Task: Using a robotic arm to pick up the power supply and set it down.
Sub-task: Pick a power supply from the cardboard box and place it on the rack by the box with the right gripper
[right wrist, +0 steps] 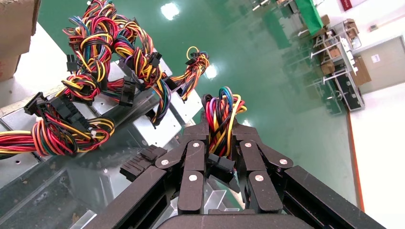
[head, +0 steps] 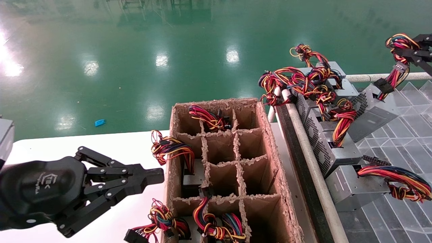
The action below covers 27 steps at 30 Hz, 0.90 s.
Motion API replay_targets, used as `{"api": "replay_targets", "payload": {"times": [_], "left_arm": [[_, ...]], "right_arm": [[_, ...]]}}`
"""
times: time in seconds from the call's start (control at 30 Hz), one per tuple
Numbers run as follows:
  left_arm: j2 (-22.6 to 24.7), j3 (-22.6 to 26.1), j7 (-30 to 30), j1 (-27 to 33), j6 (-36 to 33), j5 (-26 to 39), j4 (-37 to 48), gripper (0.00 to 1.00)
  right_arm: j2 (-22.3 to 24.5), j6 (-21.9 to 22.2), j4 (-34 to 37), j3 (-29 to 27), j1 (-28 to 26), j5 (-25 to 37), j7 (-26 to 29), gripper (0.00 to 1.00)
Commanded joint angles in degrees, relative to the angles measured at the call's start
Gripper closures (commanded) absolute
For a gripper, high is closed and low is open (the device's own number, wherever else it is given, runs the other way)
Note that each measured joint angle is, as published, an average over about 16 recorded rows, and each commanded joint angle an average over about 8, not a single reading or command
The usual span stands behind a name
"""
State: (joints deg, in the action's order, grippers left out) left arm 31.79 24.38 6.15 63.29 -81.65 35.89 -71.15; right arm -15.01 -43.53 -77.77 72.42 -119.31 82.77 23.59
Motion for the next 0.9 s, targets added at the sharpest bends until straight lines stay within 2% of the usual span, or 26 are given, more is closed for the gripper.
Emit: {"api": "replay_targets", "payload": {"times": [0.03,0.23,0.6,0.9], "left_arm": [[0.0,0.0,0.0,0.0,0.0,0.0,0.0,1.00],[0.0,0.0,0.0,0.0,0.0,0.0,0.0,1.00],[0.0,0.0,0.0,0.0,0.0,0.0,0.0,1.00],[0.0,0.0,0.0,0.0,0.0,0.0,0.0,1.00]], "right_arm": [[0.1,0.0,0.0,-0.1,0.0,-0.3,-0.1,1.00],[-0.1,0.0,0.1,0.4,0.7,-0.5,-0.1,1.00],[-0.7,5.0,0.6,1.9,3.2,3.1,2.4,1.00],[-1.5,6.1,0.6,2.4,3.5,5.5,3.7,1.00]]}}
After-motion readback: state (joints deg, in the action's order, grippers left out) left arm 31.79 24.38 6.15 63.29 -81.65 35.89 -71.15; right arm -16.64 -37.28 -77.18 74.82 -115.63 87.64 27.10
